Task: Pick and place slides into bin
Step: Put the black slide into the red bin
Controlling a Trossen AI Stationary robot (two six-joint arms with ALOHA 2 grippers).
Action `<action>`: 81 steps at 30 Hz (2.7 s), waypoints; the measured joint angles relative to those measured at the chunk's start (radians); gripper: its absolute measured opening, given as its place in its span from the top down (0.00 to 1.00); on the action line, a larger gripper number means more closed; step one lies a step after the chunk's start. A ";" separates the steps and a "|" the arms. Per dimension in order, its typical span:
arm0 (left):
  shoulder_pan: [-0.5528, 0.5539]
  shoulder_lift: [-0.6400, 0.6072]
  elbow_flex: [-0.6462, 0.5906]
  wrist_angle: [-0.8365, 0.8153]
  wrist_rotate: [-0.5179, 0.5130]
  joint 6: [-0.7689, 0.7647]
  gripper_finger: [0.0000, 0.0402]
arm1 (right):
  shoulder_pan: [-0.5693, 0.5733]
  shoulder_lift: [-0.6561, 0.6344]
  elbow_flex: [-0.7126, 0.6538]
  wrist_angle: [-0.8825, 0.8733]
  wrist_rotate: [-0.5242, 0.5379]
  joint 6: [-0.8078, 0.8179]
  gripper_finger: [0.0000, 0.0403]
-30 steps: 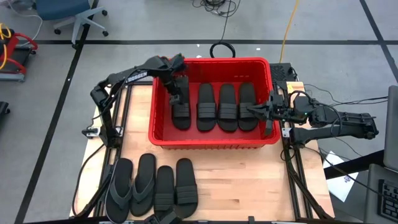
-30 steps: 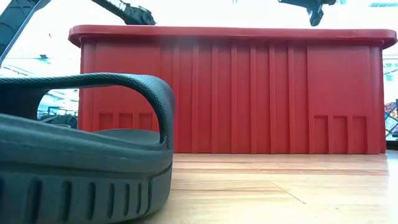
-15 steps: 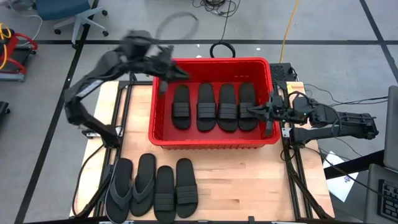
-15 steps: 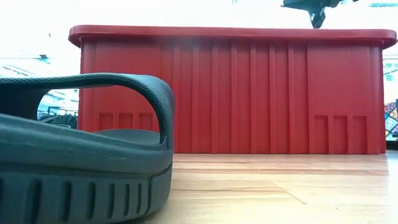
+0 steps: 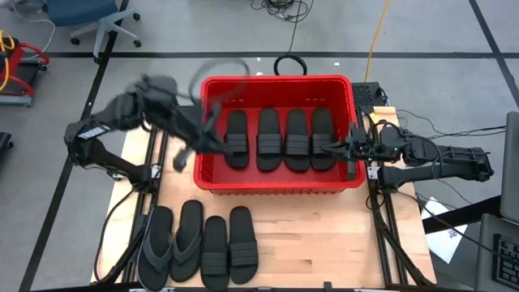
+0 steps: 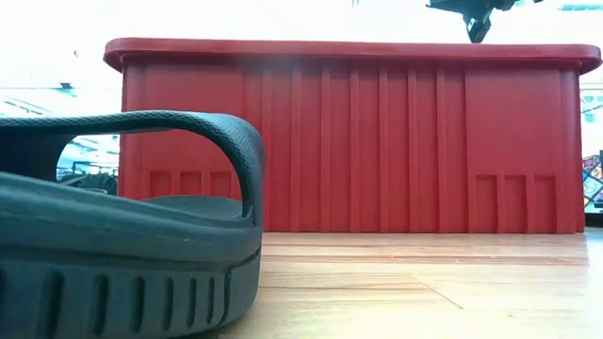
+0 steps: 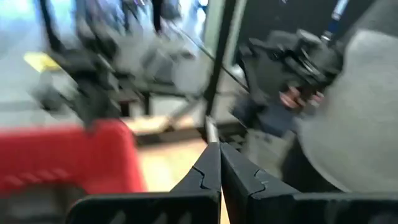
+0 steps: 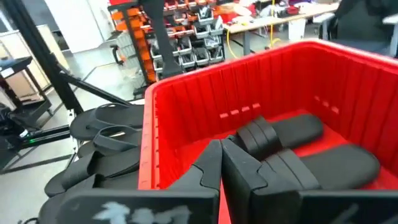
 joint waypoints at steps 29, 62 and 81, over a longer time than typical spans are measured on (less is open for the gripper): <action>-0.308 -0.443 -0.760 0.335 -0.327 -0.237 1.00 | 0.281 0.470 0.298 0.244 0.179 0.033 1.00; -0.263 -0.491 -0.910 0.577 -0.583 -0.368 0.93 | 0.305 0.978 0.673 0.082 -0.336 0.103 0.53; -0.583 -0.241 -0.910 0.644 -0.401 -0.432 0.99 | 0.298 0.780 0.672 -0.020 -0.171 -0.034 0.97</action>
